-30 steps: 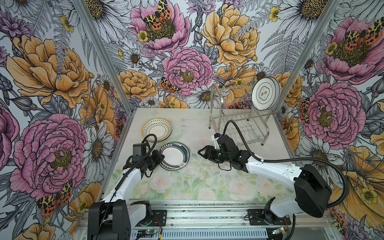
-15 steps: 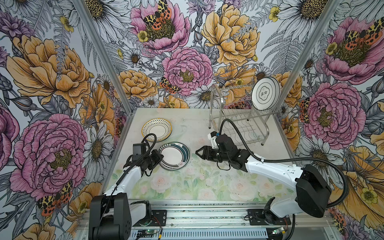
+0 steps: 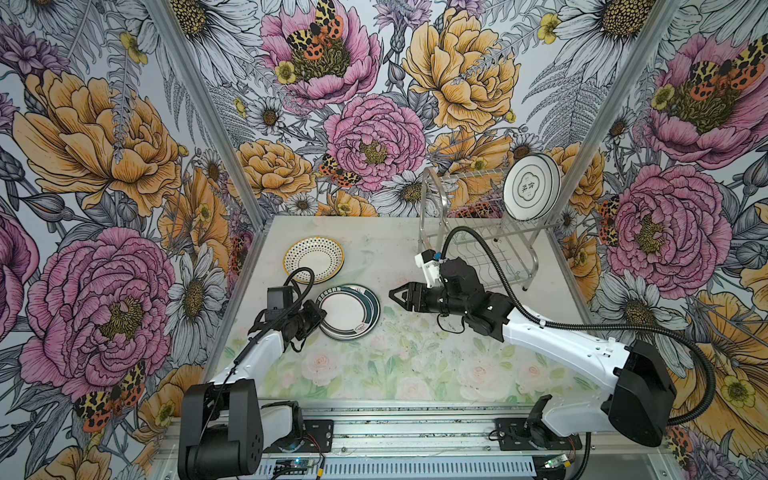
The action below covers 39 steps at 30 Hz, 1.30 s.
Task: Unload the plates from the dish rack
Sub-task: 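Lower the plate onto the stack with the left gripper while the right opens and withdraws, then open the left gripper on the stack while the right gripper moves to the rack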
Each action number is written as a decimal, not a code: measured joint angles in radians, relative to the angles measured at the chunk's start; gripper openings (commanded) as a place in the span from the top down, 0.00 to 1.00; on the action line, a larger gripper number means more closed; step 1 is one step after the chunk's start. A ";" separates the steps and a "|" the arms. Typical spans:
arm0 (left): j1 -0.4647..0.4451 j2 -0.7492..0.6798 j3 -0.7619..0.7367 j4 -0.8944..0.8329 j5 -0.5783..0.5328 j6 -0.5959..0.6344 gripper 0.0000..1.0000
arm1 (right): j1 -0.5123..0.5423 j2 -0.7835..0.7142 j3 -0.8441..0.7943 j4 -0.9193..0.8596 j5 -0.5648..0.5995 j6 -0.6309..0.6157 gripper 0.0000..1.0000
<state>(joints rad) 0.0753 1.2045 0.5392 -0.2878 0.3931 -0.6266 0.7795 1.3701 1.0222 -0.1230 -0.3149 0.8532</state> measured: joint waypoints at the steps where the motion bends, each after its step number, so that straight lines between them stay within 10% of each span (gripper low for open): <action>1: 0.000 0.002 0.000 -0.006 -0.005 0.006 0.71 | 0.000 -0.006 0.002 -0.002 -0.006 -0.004 0.40; 13: -0.034 0.016 0.026 -0.075 -0.070 0.017 0.47 | 0.000 -0.199 0.065 -0.145 0.020 -0.174 0.40; 28: -0.124 0.101 0.137 -0.198 -0.203 0.024 0.39 | -0.093 -0.433 0.119 -0.403 0.474 -0.278 0.35; 39: -0.207 0.132 0.248 -0.320 -0.324 0.013 0.26 | -0.175 -0.446 0.119 -0.487 0.596 -0.279 0.35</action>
<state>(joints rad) -0.1318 1.3361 0.7872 -0.6075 0.0689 -0.6140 0.6048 0.9237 1.1408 -0.6098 0.2813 0.5739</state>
